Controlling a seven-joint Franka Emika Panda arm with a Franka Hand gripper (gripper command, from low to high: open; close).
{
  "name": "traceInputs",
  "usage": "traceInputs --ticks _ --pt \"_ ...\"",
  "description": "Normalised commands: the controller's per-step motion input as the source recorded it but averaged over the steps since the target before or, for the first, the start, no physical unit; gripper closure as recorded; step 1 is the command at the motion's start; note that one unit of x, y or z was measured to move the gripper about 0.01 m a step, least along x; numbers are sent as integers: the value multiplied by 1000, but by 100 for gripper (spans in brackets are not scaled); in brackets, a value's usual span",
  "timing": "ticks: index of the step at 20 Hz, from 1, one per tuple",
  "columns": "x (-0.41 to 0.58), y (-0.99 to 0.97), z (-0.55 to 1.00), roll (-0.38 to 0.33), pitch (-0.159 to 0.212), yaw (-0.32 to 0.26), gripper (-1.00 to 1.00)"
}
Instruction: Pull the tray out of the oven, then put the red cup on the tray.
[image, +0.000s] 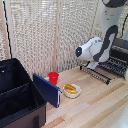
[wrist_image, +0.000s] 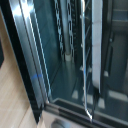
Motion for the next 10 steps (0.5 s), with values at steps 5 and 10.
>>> traceInputs --ticks 5,10 --pt "7 -553 80 80 67 223 -100" --pt "183 -402 7 128 125 170 -100"
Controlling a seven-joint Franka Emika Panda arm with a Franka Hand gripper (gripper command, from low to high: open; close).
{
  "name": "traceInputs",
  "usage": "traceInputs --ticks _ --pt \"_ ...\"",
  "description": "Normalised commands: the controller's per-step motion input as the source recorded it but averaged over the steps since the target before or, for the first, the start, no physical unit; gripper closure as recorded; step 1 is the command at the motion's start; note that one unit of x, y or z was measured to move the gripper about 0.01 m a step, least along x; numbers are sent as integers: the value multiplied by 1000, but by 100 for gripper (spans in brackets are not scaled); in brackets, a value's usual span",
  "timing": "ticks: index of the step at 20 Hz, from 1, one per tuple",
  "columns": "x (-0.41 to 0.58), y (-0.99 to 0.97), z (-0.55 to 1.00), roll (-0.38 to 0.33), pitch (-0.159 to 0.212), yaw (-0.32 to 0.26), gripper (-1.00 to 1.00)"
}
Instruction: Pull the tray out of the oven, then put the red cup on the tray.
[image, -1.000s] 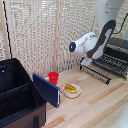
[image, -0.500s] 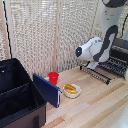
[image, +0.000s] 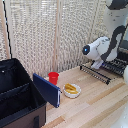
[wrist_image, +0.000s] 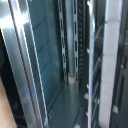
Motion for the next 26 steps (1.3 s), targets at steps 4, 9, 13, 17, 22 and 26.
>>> traceInputs --ticks 4,9,13,17,22,26 --pt "330 -308 -11 157 162 39 100" --pt "274 -71 -29 42 114 5 100" --pt "84 0 0 0 16 0 100" --pt "0 24 0 0 0 -34 100" --pt "-3 145 3 48 12 -10 100" --pt "51 501 -127 22 19 -42 100"
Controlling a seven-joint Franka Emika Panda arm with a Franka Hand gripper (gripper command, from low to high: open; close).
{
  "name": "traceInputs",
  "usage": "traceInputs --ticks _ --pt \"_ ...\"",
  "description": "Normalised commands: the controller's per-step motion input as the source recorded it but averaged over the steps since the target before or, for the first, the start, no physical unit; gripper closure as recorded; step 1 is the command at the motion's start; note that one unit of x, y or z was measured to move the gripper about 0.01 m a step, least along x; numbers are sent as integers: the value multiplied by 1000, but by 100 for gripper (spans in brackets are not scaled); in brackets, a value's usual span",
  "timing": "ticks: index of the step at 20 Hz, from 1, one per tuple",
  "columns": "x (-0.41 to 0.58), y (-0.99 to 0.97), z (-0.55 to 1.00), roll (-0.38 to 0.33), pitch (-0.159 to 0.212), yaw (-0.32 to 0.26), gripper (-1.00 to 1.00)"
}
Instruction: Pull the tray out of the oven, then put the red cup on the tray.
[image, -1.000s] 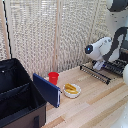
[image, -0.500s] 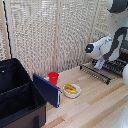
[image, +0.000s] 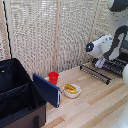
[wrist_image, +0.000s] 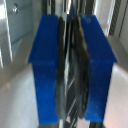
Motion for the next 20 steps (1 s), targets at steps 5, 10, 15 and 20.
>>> traceInputs --ticks 5,10,15,20 --pt "57 942 -64 -10 56 -30 100" --pt "20 805 202 123 76 -3 100" --pt "57 546 173 161 72 -4 100" --pt "205 39 -50 25 37 6 -100"
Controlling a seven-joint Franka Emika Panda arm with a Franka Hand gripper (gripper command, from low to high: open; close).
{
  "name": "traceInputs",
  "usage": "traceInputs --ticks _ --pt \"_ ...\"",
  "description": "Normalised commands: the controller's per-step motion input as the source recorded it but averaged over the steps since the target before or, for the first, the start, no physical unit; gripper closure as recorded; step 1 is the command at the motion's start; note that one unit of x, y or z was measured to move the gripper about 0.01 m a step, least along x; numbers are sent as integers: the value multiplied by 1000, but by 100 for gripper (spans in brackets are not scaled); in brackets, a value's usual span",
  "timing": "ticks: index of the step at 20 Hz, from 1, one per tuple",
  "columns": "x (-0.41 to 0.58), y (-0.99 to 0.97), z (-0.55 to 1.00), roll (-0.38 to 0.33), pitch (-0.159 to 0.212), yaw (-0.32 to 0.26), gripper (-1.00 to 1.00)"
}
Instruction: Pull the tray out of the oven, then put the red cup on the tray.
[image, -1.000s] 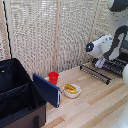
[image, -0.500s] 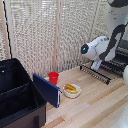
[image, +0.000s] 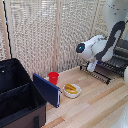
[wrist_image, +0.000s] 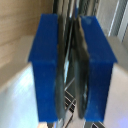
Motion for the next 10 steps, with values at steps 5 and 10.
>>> traceInputs --ticks 5,10 --pt "124 58 54 54 87 -10 -100" --pt "9 99 651 50 -34 -122 -100"
